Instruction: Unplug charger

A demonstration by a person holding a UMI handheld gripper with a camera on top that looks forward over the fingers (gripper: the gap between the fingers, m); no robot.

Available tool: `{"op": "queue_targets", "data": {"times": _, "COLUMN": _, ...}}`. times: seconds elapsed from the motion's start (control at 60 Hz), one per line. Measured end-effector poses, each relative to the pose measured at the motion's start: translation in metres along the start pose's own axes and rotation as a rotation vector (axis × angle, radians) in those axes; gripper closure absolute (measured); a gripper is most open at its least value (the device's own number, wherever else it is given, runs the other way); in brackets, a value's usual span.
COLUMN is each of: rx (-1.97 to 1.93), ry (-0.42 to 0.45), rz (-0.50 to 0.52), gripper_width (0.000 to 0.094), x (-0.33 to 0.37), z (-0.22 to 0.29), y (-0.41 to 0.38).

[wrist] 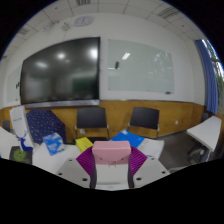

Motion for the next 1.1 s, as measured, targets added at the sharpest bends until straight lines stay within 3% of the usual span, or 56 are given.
{"op": "queue_targets", "data": {"times": 0.117, "rx": 0.059, "ry": -0.117, "rz": -0.089, "gripper_width": 0.0496, "x": -0.017, "z": -0.046, "y": 0.077}}
{"op": "queue_targets", "data": {"times": 0.2, "rx": 0.078, "ry": -0.21, "rz": -0.1, "gripper_width": 0.0495, "x": -0.025, "z": -0.088, "y": 0.111}}
{"op": "queue_targets", "data": {"times": 0.417, "rx": 0.159, "ry": -0.388, "rz": -0.044, "gripper_width": 0.0431, "x": -0.046, "z": -0.18, "y": 0.132}}
{"op": "queue_targets", "data": {"times": 0.533, "rx": 0.158, "ry": -0.454, "rz": -0.027, "gripper_width": 0.0337, "x": -0.053, "z": -0.207, "y": 0.135}}
{"op": "queue_targets", "data": {"times": 0.55, "rx": 0.15, "ry": -0.452, "rz": -0.02, "gripper_width": 0.033, "x": -0.054, "z": -0.207, "y": 0.134}}
{"op": "queue_targets", "data": {"times": 0.633, "rx": 0.145, "ry": -0.458, "rz": -0.016, "gripper_width": 0.0059, "x": -0.054, "z": -0.203, "y": 0.136}}
{"op": "queue_targets", "data": {"times": 0.683, "rx": 0.15, "ry": -0.456, "rz": -0.022, "gripper_width": 0.0109, "x": -0.047, "z": -0.195, "y": 0.141}}
{"op": "queue_targets", "data": {"times": 0.817, "rx": 0.143, "ry": -0.438, "rz": -0.009, "gripper_width": 0.008, "x": -0.002, "z": -0.146, "y": 0.146}}
{"op": "queue_targets", "data": {"times": 1.1, "rx": 0.154, "ry": -0.461, "rz": -0.02, "gripper_width": 0.0085, "x": 0.179, "z": -0.053, "y": 0.166}}
Point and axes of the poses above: the point between the fingertips, and its own axes, seen from behind it with the camera up: y to the right, z up, x backward, against the way the camera looks, the point moved 1 cm from there along x, backward, against the way the camera looks, and after that the axes turned 12 degrees about -z, right-handed, at the moved point
